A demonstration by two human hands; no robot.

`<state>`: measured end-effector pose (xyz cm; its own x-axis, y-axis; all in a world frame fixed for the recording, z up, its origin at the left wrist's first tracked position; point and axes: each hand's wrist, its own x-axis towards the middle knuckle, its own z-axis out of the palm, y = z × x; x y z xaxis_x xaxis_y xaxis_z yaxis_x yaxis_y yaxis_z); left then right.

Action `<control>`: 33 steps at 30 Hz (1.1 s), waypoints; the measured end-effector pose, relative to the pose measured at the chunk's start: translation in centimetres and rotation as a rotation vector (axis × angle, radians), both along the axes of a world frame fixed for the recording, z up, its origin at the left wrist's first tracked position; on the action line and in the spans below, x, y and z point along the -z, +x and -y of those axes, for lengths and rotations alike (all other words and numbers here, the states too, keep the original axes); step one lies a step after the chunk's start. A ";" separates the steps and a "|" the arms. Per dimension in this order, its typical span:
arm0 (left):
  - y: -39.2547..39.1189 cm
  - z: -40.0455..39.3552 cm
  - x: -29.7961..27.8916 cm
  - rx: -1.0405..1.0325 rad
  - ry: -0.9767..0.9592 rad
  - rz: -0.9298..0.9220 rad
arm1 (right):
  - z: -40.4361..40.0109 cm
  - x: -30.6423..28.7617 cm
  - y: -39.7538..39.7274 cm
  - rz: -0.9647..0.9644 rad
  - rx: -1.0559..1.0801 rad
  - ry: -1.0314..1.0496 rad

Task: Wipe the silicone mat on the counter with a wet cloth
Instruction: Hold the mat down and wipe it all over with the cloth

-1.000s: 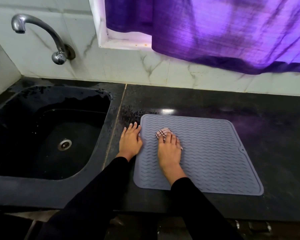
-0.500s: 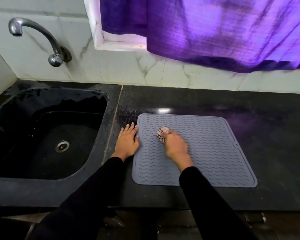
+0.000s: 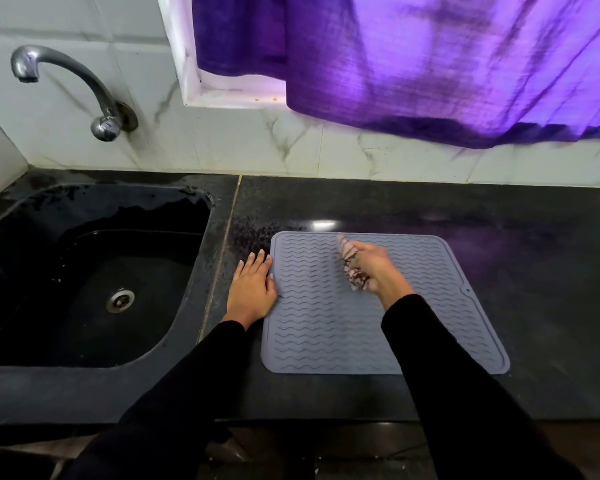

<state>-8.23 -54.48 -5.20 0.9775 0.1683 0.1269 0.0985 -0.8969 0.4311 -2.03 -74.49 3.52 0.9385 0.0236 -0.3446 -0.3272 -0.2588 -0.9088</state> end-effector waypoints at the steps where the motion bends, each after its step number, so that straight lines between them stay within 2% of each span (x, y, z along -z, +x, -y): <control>1: 0.0 0.0 0.0 -0.004 -0.010 0.010 | 0.3 -0.1 0.1 0.029 0.073 -0.066; 4: 0.2 -0.3 0.0 -0.028 -0.080 0.049 | 0.5 1.1 -0.2 0.270 -0.076 -0.692; 7: 0.3 -0.4 0.1 -0.041 -0.109 0.063 | -1.1 2.7 -2.3 0.369 -0.314 -1.073; 10: 0.4 0.0 0.1 -0.052 -0.070 0.059 | -2.3 4.2 -3.5 0.457 -0.372 -1.314; 14: 0.4 0.2 0.3 -0.067 -0.054 0.065 | -2.8 4.8 -4.2 0.469 -0.433 -1.413; 16: 0.5 0.2 0.3 -0.063 -0.058 0.052 | -2.3 4.5 -3.7 0.470 -0.437 -1.354; 18: 1.0 0.0 -0.1 -0.093 -0.090 0.043 | -1.0 3.6 -1.9 0.447 -0.437 -1.121; 19: 1.4 -0.1 -0.4 -0.116 -0.101 0.044 | -0.1 2.8 -0.8 0.383 -0.412 -0.904; 21: 2.1 -0.2 -1.0 -0.150 -0.081 0.055 | 1.7 0.7 0.9 0.217 -0.270 -0.451; 22: 2.2 -0.2 -1.0 -0.155 -0.069 0.056 | 2.1 0.2 1.5 0.221 -0.164 -0.354; 23: 2.3 -0.1 -0.9 -0.157 -0.066 0.047 | 2.2 -0.1 1.7 0.268 -0.107 -0.383; 24: 2.2 0.1 -0.6 -0.160 -0.061 0.034 | 1.8 0.0 1.8 0.342 -0.117 -0.507; 26: 2.1 0.3 -0.1 -0.160 -0.039 0.017 | 0.5 1.6 1.4 0.465 -0.253 -0.770; 28: 2.1 0.5 0.0 -0.164 -0.032 0.021 | -1.1 3.4 0.3 0.465 -0.381 -1.030; 30: 2.2 0.7 0.0 -0.177 -0.008 0.018 | -2.4 4.6 -0.7 0.441 -0.420 -1.232; 33: 2.4 1.0 0.1 -0.193 0.049 0.000 | -3.4 5.0 -1.3 0.475 -0.425 -1.369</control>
